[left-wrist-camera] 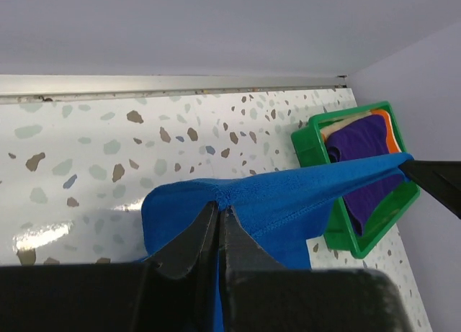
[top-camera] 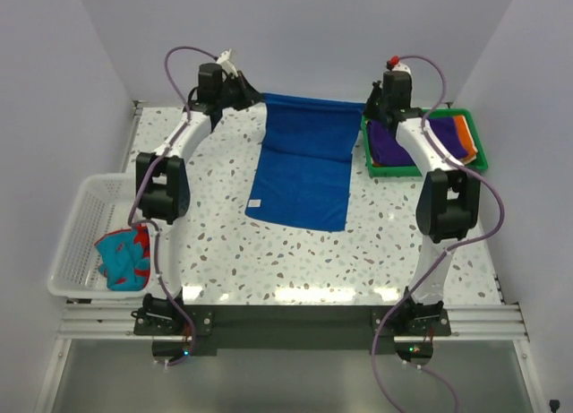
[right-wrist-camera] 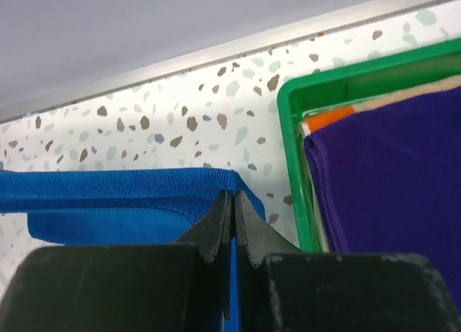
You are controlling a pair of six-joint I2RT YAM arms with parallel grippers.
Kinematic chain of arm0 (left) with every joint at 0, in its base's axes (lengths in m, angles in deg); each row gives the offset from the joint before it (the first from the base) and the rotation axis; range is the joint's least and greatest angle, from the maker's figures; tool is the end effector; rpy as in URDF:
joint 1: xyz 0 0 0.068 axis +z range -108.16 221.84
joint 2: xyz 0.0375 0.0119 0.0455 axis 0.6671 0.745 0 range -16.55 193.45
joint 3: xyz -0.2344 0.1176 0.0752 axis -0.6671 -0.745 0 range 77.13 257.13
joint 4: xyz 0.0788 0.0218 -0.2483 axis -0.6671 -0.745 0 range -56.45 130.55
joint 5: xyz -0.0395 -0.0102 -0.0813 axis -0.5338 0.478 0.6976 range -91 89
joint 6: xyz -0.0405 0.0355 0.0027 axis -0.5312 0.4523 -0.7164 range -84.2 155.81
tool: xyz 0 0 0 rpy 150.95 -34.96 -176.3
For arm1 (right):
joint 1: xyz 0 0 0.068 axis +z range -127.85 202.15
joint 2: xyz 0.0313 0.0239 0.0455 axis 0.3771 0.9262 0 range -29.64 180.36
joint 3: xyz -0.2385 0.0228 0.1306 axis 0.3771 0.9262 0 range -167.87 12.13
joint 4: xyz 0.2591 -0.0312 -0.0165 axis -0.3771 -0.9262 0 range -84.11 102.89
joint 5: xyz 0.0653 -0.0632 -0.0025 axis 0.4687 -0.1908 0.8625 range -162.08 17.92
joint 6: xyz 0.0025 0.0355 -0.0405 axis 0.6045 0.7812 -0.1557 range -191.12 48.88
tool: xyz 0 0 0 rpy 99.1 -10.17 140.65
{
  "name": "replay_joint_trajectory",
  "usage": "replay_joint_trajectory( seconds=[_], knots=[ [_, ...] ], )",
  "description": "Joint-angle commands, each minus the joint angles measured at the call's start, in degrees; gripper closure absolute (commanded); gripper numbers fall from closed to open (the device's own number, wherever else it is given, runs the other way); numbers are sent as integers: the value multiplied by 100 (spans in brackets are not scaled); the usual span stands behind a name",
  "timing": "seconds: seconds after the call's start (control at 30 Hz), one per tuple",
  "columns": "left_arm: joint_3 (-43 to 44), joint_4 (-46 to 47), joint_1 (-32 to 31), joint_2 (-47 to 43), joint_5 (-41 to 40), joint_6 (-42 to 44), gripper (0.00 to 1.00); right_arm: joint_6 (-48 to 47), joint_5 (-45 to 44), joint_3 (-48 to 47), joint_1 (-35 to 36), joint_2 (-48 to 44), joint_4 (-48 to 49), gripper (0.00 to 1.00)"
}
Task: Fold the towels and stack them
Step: Fold the towel
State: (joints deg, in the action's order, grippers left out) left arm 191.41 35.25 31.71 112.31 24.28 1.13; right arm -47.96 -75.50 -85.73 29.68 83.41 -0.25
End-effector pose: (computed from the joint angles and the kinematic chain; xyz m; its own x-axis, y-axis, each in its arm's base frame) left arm 0.5267 -0.1096 0.2794 -0.5907 -0.4171 -0.6907 0.2655 0.7079 -0.6545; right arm 0.4681 0.0597 0.2982 -0.4636 0.3348 -0.8204 0.1126 0.9406 0.3202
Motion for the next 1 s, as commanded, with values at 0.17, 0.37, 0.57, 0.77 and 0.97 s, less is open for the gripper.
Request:
replay_joint_trajectory(
  seconds=[0.17,0.37,0.57,0.77,0.97],
  knots=[
    [595,1381,301,386,241,-338,95,-514,34,-681,-243,208,515,100],
    [841,1673,345,412,258,-399,95,-637,192,-734,-269,190,823,100],
    [316,1086,354,158,469,-329,94,-374,508,-613,-261,112,59,100],
    [-511,-511,354,-335,557,39,94,118,1115,475,-261,-450,-829,100],
    [-705,-2086,354,-432,514,470,94,461,1484,1698,-261,-1074,-1199,100]
  ],
)
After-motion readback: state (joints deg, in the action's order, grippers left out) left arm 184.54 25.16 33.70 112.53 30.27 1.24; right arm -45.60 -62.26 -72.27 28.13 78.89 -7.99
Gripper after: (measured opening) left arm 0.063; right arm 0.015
